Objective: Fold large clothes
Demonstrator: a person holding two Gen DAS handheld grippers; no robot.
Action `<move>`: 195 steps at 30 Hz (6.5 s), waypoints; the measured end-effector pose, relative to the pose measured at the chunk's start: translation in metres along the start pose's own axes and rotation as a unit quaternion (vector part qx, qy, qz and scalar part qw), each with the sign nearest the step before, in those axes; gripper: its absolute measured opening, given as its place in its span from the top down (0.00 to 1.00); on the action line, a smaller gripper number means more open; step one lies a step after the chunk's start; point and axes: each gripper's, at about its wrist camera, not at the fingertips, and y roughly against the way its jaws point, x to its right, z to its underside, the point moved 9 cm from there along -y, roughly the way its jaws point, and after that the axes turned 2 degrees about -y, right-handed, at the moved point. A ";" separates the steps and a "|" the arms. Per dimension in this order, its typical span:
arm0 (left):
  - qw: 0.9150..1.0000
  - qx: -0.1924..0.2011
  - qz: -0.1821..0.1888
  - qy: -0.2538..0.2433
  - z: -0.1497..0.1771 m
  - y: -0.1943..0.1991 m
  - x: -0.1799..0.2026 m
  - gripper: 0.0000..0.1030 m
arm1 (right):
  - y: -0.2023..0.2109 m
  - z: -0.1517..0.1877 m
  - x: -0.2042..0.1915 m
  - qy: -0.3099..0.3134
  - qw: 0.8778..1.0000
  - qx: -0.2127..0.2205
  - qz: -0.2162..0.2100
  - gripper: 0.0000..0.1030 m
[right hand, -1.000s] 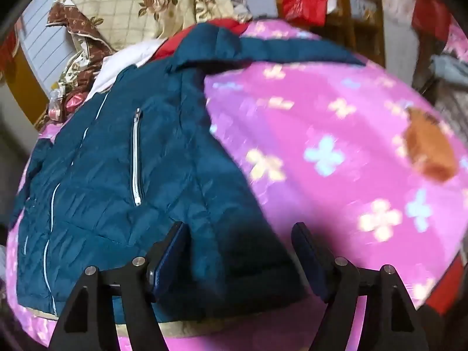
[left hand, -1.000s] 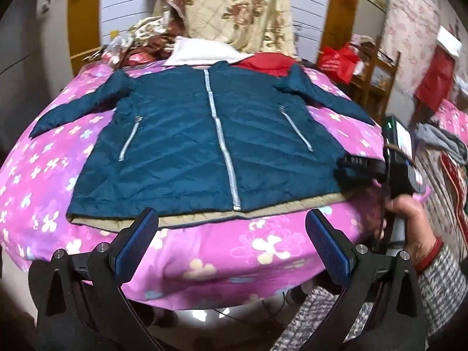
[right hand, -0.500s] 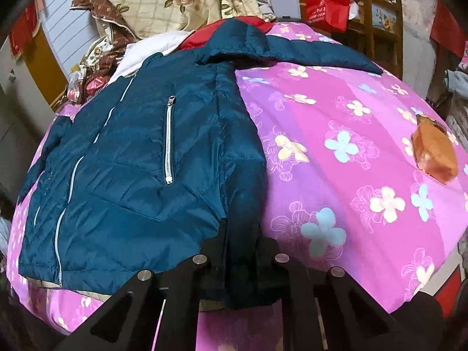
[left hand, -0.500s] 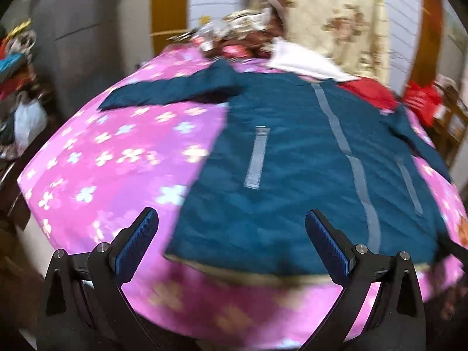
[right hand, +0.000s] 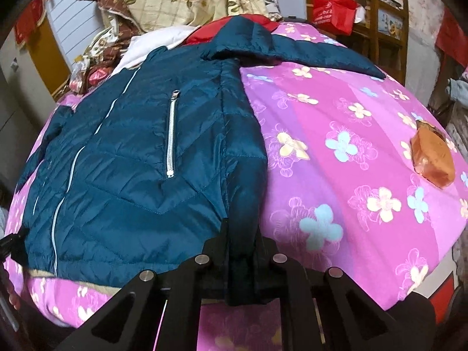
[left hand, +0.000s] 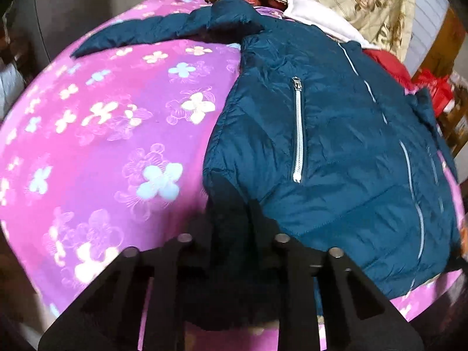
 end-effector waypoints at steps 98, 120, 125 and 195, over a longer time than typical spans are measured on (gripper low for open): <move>0.981 0.173 -0.066 -0.051 -0.008 0.152 0.054 0.24 | 0.076 -0.033 -0.144 0.175 0.969 0.125 0.125 0.23; 0.977 0.135 -0.154 0.064 -0.103 0.105 -0.100 0.24 | 0.026 -0.082 -0.221 0.234 0.965 0.096 0.062 0.23; 0.977 0.117 -0.148 0.101 -0.139 0.084 -0.147 0.24 | 0.004 -0.088 -0.247 0.227 0.972 0.062 0.008 0.23; 0.973 0.040 0.215 -0.074 -0.273 -0.004 0.175 0.63 | 0.022 -0.113 -0.066 0.000 0.993 0.120 -0.014 0.23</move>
